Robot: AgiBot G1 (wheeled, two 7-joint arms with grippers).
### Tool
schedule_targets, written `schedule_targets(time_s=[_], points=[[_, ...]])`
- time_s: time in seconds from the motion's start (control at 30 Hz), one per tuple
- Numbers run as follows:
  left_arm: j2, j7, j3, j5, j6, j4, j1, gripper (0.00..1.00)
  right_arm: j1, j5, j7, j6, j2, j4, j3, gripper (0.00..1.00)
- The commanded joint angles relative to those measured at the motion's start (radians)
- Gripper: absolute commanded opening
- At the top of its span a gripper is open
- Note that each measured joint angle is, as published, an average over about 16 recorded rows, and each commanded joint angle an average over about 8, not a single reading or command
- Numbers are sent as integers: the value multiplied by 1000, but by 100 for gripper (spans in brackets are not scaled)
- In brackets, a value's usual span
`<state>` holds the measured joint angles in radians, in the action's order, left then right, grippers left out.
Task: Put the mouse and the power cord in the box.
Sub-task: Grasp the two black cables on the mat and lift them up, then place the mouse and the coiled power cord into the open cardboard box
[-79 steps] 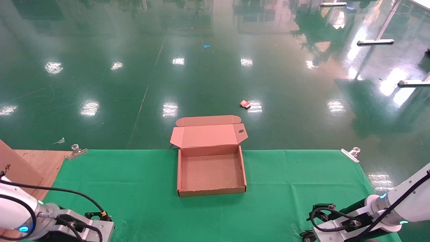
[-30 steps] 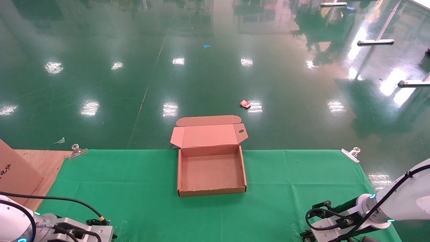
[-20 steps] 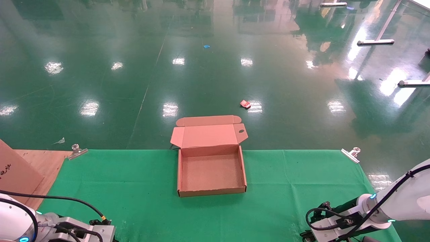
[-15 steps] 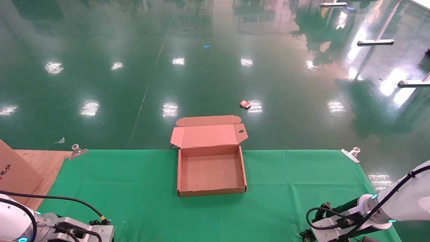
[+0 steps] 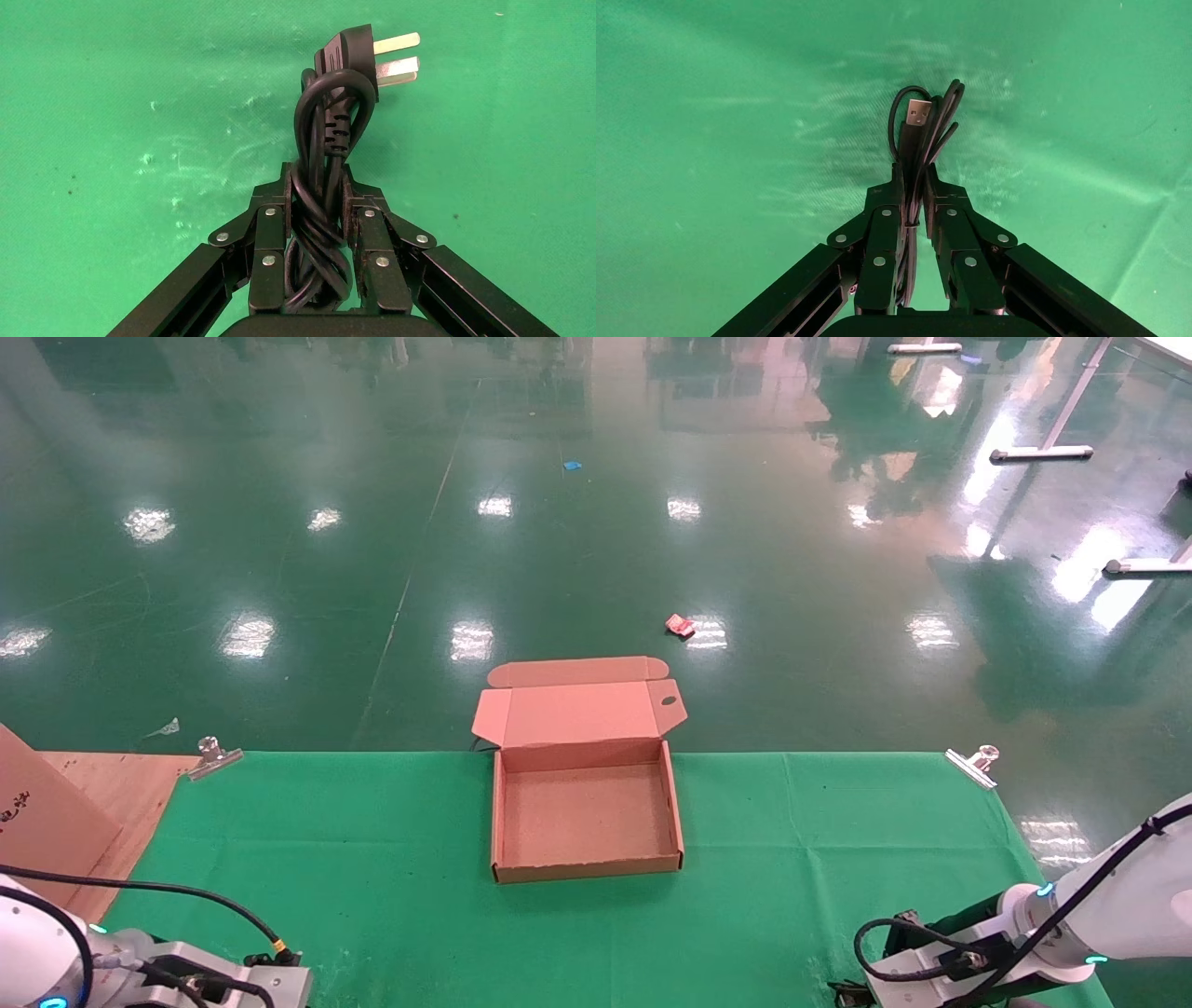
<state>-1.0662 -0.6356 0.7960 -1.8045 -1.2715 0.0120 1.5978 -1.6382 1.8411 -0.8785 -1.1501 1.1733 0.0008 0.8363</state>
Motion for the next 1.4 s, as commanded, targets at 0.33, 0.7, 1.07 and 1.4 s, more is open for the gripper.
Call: schedule_targets(time_s=[0.33, 0.7, 1.07, 1.4], points=[[15, 6, 9, -13, -99, 36, 127, 0, -131, -44, -21, -156, -40, 27, -31, 0], [-70, 142, 28, -44, -243, 180, 386, 0, -369, -49, -4, -322, -34, 100, -34, 0], [-162, 338, 12, -7, -296, 419, 538, 0, -555, -61, 93, -382, 33, 144, -45, 0], [-111, 441, 7, 58, -291, 614, 482, 0, -586, -77, 106, -417, 52, 142, -50, 0]])
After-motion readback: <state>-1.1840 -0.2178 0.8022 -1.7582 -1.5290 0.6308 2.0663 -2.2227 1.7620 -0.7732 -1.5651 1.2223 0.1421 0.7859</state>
